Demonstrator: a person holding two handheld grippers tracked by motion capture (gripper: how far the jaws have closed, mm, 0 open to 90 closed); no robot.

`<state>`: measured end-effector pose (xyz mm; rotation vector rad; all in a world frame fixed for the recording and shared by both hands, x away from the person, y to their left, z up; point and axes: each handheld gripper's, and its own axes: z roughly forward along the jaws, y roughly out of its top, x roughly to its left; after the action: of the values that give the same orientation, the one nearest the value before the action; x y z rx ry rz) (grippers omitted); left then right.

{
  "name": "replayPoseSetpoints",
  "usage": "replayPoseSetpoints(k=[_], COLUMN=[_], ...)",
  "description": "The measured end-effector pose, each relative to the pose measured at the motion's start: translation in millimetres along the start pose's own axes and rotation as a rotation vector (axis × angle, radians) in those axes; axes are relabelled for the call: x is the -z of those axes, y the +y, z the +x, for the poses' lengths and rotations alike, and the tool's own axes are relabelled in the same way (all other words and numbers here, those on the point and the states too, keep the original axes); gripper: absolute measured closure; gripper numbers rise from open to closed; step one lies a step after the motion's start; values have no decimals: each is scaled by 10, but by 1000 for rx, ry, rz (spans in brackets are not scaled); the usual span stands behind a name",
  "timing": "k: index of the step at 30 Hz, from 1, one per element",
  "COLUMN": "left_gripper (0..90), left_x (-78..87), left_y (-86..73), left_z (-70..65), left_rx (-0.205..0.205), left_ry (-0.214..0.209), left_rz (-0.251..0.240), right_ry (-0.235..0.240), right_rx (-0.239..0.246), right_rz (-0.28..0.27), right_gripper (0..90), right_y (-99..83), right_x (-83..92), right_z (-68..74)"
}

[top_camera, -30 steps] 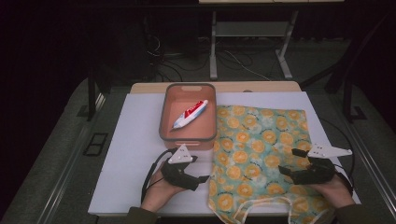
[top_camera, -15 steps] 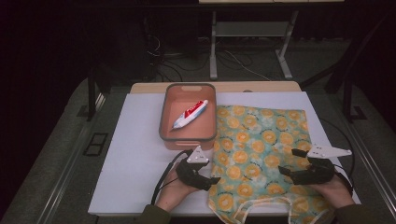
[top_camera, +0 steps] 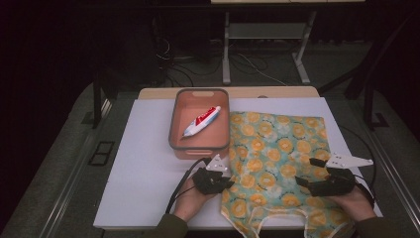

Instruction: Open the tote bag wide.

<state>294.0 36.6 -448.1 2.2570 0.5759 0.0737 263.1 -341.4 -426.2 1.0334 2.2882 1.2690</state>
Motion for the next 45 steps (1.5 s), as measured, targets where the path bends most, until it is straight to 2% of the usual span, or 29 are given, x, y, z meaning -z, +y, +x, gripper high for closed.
replayPoseSetpoints(k=[5, 8, 11, 12, 13, 14, 15, 17, 19, 20, 21, 24, 28, 33, 37, 39, 40, 41, 42, 43, 44, 45], left_gripper=[884, 884, 871, 834, 708, 663, 663, 545, 522, 456, 456, 384, 358, 361, 379, 395, 421, 501, 501, 553, 681, 751], left_x=[-79, -133, -158, -155, -144, -120, -85, -9, 72, 113, 153, 266, 344, 326, 214, 185, 182, 179, 173, 166, 157, 144], left_y=[102, 158, 175, 175, 173, 175, 176, 179, 169, 156, 135, 51, -88, -222, -213, -206, -199, -194, -191, -185, -176, -168], left_z=[67, 133, 177, 182, 177, 174, 174, 158, 121, 93, 64, -17, -94, -161, -156, -150, -144, -144, -149, -159, -174, -182], left_rx=[-7, 5, 23, 30, 30, 32, 37, 55, 64, 61, 61, 54, 76, 85, 73, 64, 59, 50, 42, 29, 17, 2], left_ry=[52, 94, 107, 112, 123, 132, 130, 116, 102, 99, 89, 79, 45, 15, 9, 17, 18, 18, 15, 13, 5, -5], left_rz=[-9, -28, -47, -50, -56, -60, -70, -95, -98, -96, -91, -83, -68, -25, 12, 8, 11, 13, 13, 16, 20, 23], right_ry=[-4, -4, -5, -5, -5, -4, -4, -3, -3, -4, -4, -6, -9, -10, -11, -11, -11, -11, -11, -11, -10, -10], right_rx=[-5, -5, -3, -3, -3, -3, -3, -3, -3, -2, -2, -1, 1, 4, 7, 6, 6, 5, 5, 6, 8, 9], right_rz=[-1, -2, -4, -5, -5, -5, -5, -6, -7, -7, -7, -3, 0, 1, 3, 2, 3, 4, 4, 5, 5, 6], right_gripper=[115, 115, 115, 115, 115, 115, 115, 115, 115, 115, 115, 115, 115, 115, 115, 115, 115, 115, 115, 115, 115, 115], right_y=[1, 1, 1, 0, 0, 0, 0, -1, -1, -3, -3, -3, -4, -4, -4, -6, -5, -5, -5, -5, -4, -4], right_x=[6, 7, 12, 14, 18, 20, 20, 24, 25, 26, 26, 23, 16, 13, 10, 12, 12, 11, 11, 10, 8, 8], right_z=[-4, -5, -6, -7, -9, -10, -10, -6, -3, -4, -4, -7, 1, 1, 8, 8, 6, 4, 4, 4, 7, 8])
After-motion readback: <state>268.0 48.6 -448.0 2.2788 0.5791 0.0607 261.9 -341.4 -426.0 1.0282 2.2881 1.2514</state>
